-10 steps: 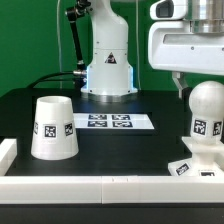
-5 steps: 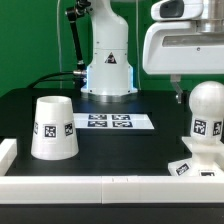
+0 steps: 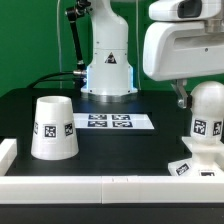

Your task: Assemble lamp

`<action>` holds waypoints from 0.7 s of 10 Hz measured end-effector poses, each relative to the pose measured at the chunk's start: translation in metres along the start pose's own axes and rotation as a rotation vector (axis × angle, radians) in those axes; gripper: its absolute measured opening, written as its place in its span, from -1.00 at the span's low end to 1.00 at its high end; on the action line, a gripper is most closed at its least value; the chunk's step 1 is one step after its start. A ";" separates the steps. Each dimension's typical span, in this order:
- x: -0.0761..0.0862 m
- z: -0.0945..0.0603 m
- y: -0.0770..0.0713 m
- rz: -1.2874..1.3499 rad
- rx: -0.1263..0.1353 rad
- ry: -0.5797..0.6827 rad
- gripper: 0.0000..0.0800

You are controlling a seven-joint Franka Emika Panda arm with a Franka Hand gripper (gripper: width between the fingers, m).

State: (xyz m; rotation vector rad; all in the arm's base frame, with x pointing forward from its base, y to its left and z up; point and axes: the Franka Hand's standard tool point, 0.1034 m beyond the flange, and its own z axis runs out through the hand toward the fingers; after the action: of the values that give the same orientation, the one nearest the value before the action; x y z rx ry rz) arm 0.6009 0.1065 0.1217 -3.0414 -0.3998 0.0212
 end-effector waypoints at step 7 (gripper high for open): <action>0.007 0.000 0.001 -0.748 -0.100 0.002 0.75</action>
Offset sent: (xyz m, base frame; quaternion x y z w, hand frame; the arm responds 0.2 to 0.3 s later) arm 0.0058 0.0099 0.0001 -0.0317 0.0266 -0.3390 0.9399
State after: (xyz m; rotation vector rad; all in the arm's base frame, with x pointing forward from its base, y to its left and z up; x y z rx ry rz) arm 0.6082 0.1072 0.1215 -2.7695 -1.5294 -0.0454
